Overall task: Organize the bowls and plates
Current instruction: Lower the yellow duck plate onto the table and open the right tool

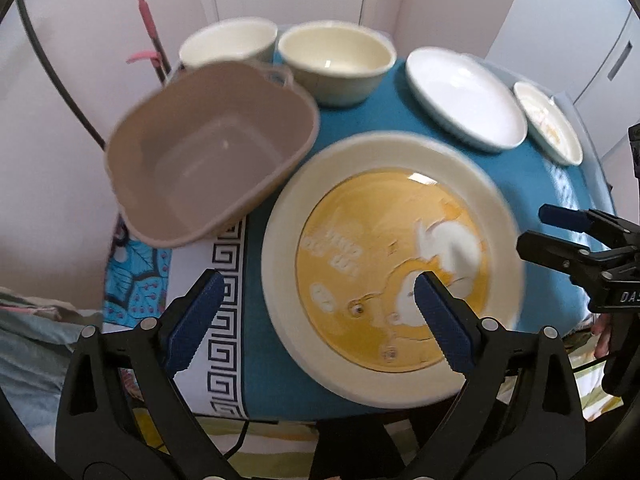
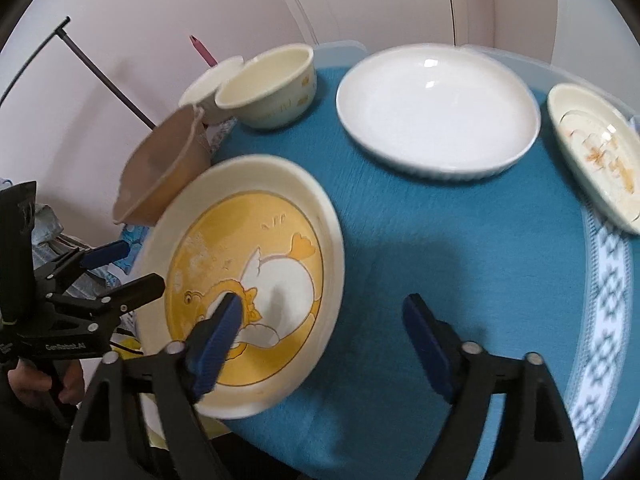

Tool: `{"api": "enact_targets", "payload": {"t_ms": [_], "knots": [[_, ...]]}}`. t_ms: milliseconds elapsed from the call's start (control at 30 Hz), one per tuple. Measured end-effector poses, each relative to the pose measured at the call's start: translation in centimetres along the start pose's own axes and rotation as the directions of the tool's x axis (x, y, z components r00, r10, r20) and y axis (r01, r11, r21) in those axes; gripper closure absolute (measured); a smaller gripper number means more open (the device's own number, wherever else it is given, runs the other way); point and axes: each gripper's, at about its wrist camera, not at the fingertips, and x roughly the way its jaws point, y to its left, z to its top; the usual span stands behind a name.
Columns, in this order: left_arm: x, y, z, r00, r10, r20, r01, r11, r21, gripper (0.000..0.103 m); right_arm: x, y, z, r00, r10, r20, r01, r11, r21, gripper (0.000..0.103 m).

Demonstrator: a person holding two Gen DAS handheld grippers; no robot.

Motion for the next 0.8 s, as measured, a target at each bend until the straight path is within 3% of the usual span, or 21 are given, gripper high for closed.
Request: {"api": "enact_targets", "payload": {"t_ms": [167, 233, 267, 367, 467, 567, 700, 800], "knots": [[-4.6, -2.9, 2.6, 0.994, 0.016, 0.11, -0.014, 1.0, -0.023, 0.007, -4.8, -1.6, 1.8, 0.995, -0.005, 0.099, 0.008, 1.0, -0.027, 0.008], [-6.2, -4.3, 3.9, 0.987, 0.026, 0.161, -0.02, 0.999, -0.037, 0.005, -7.0, -2.4, 2.6, 0.99, -0.003, 0.14, 0.01, 0.999, -0.05, 0.001], [-7.3, -5.4, 4.8, 0.98, 0.041, 0.195, -0.033, 0.998, -0.046, 0.0, -8.3, -3.0, 3.0, 0.986, 0.004, 0.169, 0.006, 0.998, -0.063, 0.0], [-9.0, -8.3, 7.0, 0.962, 0.086, 0.258, -0.08, 0.996, -0.033, 0.0, -11.4, -4.1, 4.0, 0.969, 0.006, 0.246, 0.021, 0.994, -0.104, 0.0], [-9.6, -10.9, 8.9, 0.956, 0.108, 0.274, -0.108, 0.994, -0.016, 0.0, -13.9, -5.5, 5.2, 0.955, 0.0, 0.297, 0.046, 0.988, -0.148, 0.0], [-9.1, -12.6, 10.7, 0.962, 0.074, 0.263, -0.068, 0.997, -0.031, 0.0, -14.4, -7.4, 7.4, 0.977, -0.038, 0.211, 0.074, 0.984, -0.165, 0.0], [-6.6, -13.4, 12.4, 0.976, 0.055, 0.213, -0.042, 0.997, -0.067, 0.0, -14.6, -10.6, 10.0, 0.977, -0.063, 0.206, 0.094, 0.985, -0.143, 0.0], [-4.4, -13.6, 13.6, 0.982, 0.059, 0.18, -0.042, 0.994, -0.097, 0.0, -12.6, -12.6, 12.3, 0.988, -0.083, 0.131, 0.103, 0.982, -0.158, 0.0]]}}
